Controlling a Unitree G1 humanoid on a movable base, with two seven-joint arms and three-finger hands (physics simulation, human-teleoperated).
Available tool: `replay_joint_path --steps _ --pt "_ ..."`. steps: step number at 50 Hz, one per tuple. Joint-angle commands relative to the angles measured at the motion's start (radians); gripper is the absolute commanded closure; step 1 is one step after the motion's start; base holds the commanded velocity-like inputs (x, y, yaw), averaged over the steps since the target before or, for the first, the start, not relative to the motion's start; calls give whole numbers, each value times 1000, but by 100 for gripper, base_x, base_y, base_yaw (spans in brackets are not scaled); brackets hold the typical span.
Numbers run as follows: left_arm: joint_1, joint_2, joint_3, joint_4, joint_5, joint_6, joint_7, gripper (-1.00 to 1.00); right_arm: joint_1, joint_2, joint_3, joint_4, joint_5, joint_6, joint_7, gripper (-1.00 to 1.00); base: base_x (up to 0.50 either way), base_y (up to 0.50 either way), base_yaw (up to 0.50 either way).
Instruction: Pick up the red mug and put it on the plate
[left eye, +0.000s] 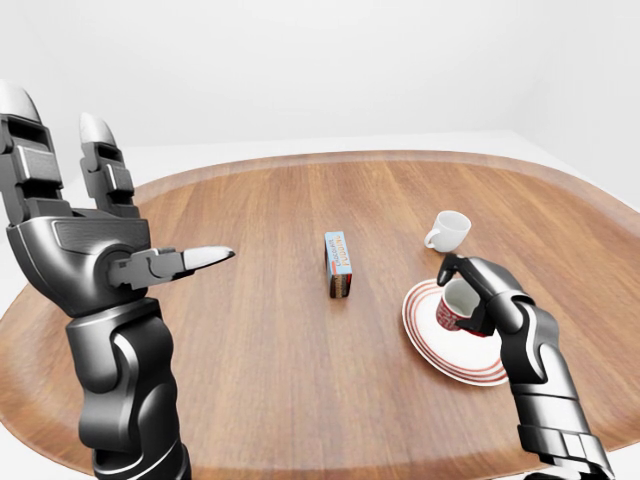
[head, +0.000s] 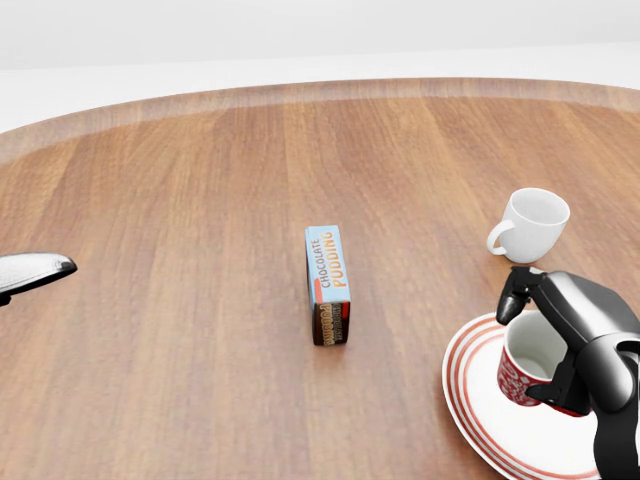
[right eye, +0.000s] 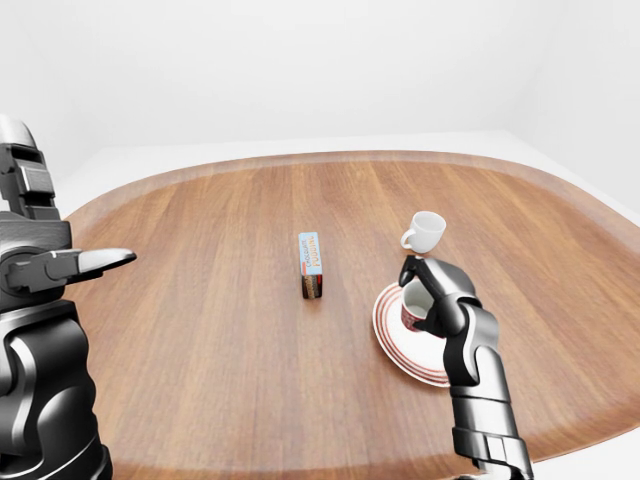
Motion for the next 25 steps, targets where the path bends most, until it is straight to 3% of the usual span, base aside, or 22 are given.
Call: replay_joint_path --steps 1,9,25 --pt "0 3 2 -2 -3 0 1 -100 -63 -74 -15 140 98 0 -72 100 0 0 0" --pt "0 3 3 -1 -2 0 0 -100 -129 -110 -10 240 120 0 -111 100 0 0 0" --pt "-2 4 4 -7 -7 0 5 -100 -240 -135 47 575 167 0 -298 100 0 0 0"
